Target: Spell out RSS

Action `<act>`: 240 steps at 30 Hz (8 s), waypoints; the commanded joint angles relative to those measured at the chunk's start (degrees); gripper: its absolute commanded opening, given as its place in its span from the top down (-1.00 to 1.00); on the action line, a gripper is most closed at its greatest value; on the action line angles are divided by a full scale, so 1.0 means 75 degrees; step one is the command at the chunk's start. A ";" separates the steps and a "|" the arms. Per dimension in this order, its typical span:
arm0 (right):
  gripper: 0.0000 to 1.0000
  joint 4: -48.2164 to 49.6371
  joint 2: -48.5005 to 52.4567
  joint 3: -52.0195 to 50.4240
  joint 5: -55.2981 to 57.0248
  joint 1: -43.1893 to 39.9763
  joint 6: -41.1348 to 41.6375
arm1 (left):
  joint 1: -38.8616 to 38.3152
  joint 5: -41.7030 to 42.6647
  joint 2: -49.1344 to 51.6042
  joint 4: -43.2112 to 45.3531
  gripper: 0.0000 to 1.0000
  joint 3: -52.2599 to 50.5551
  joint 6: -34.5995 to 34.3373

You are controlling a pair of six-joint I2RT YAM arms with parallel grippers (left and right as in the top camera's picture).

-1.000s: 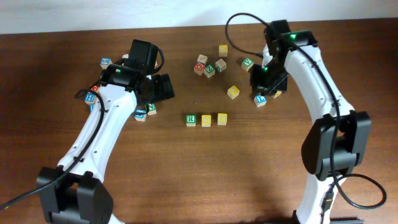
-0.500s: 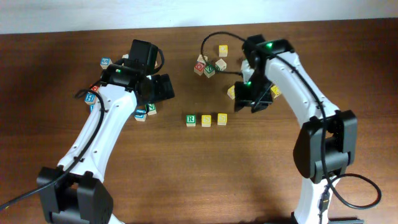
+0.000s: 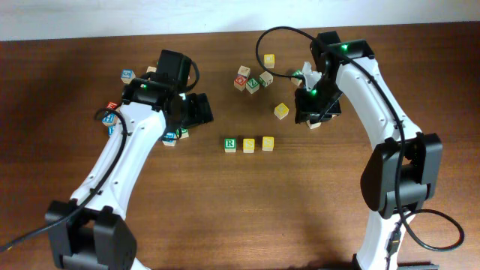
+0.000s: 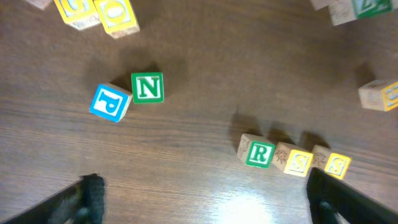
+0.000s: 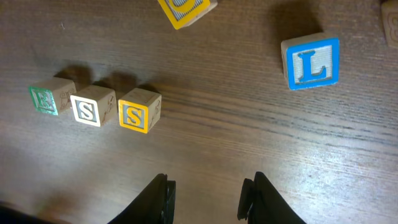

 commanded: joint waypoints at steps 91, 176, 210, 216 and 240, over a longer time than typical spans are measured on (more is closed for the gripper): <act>0.92 0.4342 -0.0050 -0.3450 -0.1411 0.1297 0.1772 | -0.0857 0.2148 0.2920 0.1816 1.00 -0.0758 0.0845; 0.81 0.1346 -0.1716 -0.1142 0.1355 0.3628 0.3016 | 0.1504 -0.0801 -0.3212 0.0178 -1.00 -0.3351 -0.0635; 0.91 0.1128 0.0102 -0.1236 0.1195 0.3628 0.2964 | 0.2515 -0.0781 -0.3212 0.0125 -0.99 -0.3351 -0.0627; 0.91 0.1542 0.0102 -0.1827 0.1128 0.3628 0.3031 | 0.2515 -0.0778 -0.3212 0.0093 -0.99 -0.3351 -0.0627; 0.91 0.3515 0.0102 -0.3016 0.0822 0.3625 0.3028 | 0.2515 -0.0781 -0.3212 0.0096 -0.99 -0.3351 -0.0627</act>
